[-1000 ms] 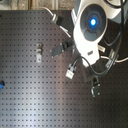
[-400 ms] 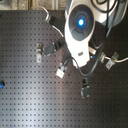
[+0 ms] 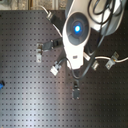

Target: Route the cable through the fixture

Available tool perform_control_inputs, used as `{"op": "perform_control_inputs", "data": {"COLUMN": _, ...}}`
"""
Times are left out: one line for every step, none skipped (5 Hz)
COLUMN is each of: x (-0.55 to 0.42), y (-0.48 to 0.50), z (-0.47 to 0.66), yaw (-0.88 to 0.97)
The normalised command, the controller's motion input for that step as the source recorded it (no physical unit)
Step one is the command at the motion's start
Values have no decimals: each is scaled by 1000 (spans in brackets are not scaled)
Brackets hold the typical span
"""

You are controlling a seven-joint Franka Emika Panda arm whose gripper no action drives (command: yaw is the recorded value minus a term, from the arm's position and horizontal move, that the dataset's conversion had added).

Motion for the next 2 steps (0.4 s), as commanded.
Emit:
{"op": "perform_control_inputs", "data": {"x": -307, "y": -22, "z": 545, "yaw": 77}}
{"op": "perform_control_inputs", "data": {"x": -49, "y": 341, "z": 342, "yaw": 226}}
